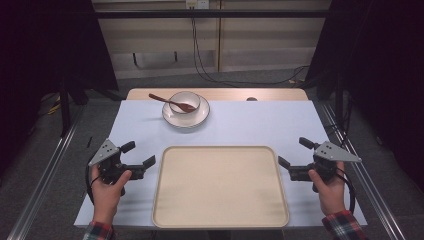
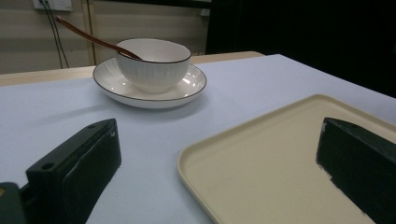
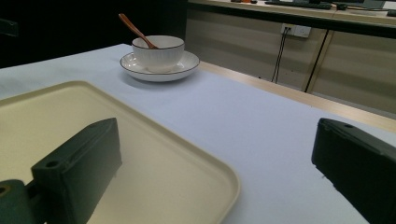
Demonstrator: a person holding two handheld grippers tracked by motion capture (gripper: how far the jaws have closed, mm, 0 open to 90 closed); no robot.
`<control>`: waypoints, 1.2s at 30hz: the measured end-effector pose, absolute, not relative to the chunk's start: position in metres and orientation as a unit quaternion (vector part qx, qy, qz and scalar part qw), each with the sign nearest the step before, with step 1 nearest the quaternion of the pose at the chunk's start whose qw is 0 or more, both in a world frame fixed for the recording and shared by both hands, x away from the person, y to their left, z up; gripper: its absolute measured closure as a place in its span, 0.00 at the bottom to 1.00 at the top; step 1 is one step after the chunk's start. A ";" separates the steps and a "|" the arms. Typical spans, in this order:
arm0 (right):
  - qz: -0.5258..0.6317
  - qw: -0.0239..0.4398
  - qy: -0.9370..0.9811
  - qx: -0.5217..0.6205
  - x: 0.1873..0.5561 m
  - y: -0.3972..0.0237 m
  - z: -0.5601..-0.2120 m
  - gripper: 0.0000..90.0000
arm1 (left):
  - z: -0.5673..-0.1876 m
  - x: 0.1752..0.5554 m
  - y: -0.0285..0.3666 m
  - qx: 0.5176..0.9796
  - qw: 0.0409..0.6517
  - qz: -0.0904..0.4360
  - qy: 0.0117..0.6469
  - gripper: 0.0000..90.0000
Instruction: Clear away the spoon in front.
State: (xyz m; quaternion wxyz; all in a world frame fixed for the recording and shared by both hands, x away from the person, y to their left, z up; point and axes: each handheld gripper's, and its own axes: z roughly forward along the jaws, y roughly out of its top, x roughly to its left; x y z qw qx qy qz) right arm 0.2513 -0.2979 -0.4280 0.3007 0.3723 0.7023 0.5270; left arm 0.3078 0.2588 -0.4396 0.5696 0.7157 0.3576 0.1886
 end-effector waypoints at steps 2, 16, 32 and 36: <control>0.531 0.299 0.698 0.375 0.252 -0.297 -0.428 0.01 | -0.438 0.310 0.256 0.715 0.572 0.190 0.354 0.00; 0.524 0.294 0.706 0.375 0.252 -0.297 -0.430 0.01 | -0.432 0.330 0.242 0.702 0.580 0.195 0.365 0.00; 0.530 0.288 0.704 0.374 0.253 -0.295 -0.431 0.01 | -0.425 0.357 0.235 0.688 0.573 0.199 0.399 0.00; 0.530 0.289 0.703 0.375 0.254 -0.297 -0.431 0.01 | -0.423 0.364 0.234 0.689 0.572 0.199 0.399 0.00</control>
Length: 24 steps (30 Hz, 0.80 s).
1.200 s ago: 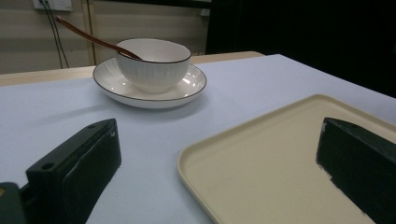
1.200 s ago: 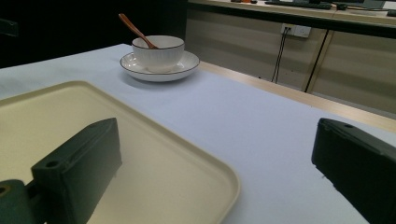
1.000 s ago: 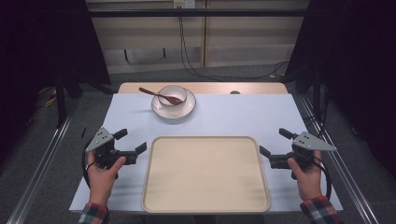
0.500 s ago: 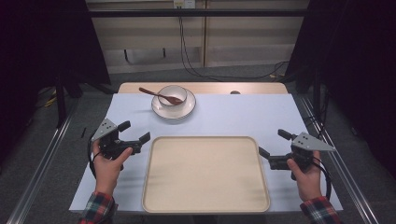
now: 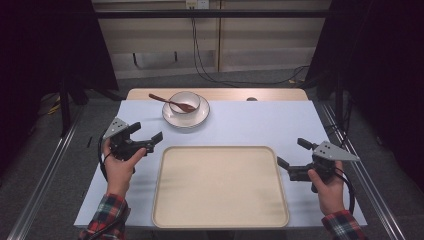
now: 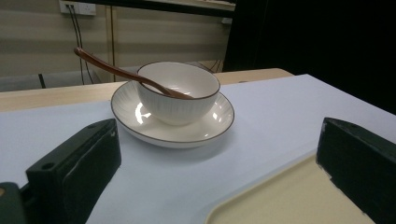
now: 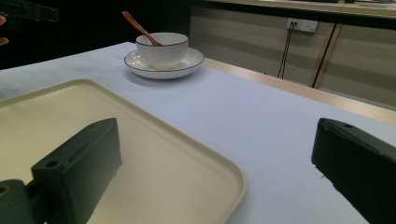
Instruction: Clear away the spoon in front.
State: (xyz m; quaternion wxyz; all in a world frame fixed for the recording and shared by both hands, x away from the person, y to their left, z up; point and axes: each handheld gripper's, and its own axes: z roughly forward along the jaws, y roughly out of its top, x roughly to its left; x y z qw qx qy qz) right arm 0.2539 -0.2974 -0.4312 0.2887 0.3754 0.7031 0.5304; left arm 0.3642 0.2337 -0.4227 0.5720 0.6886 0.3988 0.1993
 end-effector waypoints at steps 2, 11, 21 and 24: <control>0.533 0.287 0.703 0.374 0.254 -0.298 -0.431 0.01 | -0.421 0.369 0.232 0.688 0.570 0.202 0.400 0.00; 0.529 0.276 0.712 0.368 0.255 -0.295 -0.434 0.01 | -0.421 0.383 0.228 0.686 0.568 0.199 0.409 0.00; 0.528 0.273 0.717 0.366 0.257 -0.294 -0.437 0.01 | -0.430 0.400 0.227 0.680 0.564 0.193 0.426 0.00; 0.527 0.274 0.715 0.368 0.257 -0.294 -0.437 0.01 | -0.433 0.407 0.225 0.675 0.563 0.190 0.436 0.00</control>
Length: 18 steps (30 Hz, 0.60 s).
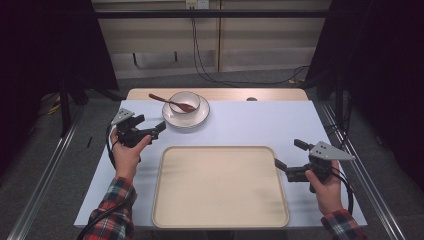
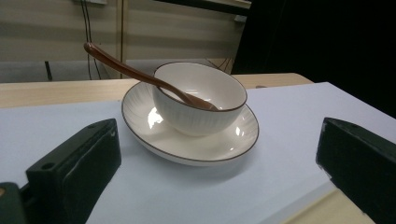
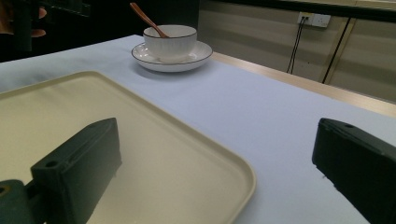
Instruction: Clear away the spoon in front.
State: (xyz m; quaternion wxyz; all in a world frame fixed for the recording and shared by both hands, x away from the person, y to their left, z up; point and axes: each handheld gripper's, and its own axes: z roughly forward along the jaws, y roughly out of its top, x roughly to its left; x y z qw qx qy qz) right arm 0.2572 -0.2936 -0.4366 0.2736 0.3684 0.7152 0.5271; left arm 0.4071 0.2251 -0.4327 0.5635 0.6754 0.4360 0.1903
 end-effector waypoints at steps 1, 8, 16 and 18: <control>0.528 0.272 0.715 0.368 0.257 -0.293 -0.437 0.01 | -0.433 0.410 0.225 0.677 0.562 0.189 0.436 0.00; 0.526 0.270 0.718 0.367 0.257 -0.294 -0.437 0.01 | -0.433 0.424 0.220 0.675 0.563 0.184 0.439 0.00; 0.529 0.266 0.719 0.364 0.257 -0.293 -0.436 0.01 | -0.433 0.438 0.217 0.673 0.557 0.186 0.449 0.00; 0.528 0.269 0.718 0.365 0.256 -0.294 -0.436 0.01 | -0.432 0.441 0.217 0.675 0.553 0.191 0.450 0.00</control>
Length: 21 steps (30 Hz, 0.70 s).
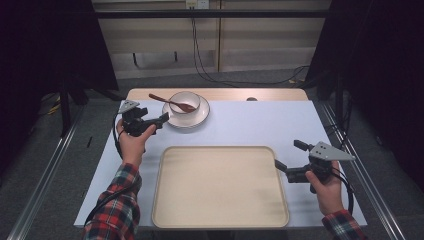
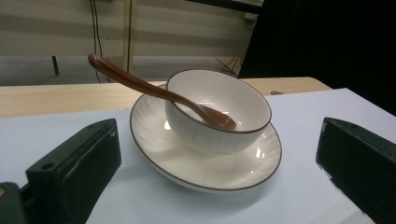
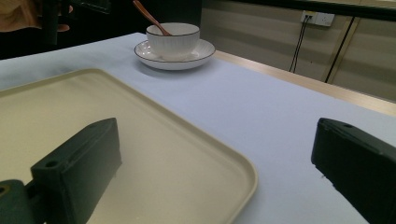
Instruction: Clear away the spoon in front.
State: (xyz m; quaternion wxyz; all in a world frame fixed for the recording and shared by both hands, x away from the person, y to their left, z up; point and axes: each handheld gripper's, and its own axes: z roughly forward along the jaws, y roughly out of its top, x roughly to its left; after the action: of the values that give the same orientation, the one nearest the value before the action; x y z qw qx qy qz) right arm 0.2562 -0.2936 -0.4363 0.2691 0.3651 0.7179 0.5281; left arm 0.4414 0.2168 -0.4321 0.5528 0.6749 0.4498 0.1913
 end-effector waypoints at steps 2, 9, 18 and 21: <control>0.527 0.269 0.719 0.364 0.255 -0.294 -0.436 0.01 | -0.431 0.445 0.216 0.672 0.554 0.191 0.453 0.00; 0.530 0.268 0.718 0.364 0.254 -0.295 -0.435 0.01 | -0.432 0.455 0.214 0.662 0.555 0.189 0.467 0.00; 0.529 0.267 0.719 0.365 0.253 -0.296 -0.435 0.01 | -0.439 0.463 0.213 0.644 0.557 0.182 0.492 0.00; 0.529 0.264 0.719 0.366 0.253 -0.295 -0.435 0.02 | -0.440 0.466 0.212 0.641 0.558 0.185 0.493 0.00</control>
State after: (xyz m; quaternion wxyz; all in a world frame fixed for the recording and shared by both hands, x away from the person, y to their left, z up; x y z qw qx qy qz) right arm 0.2532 -0.2948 -0.4348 0.2644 0.3658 0.7188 0.5288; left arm 0.4657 0.2124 -0.4402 0.5578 0.6411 0.4935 0.1852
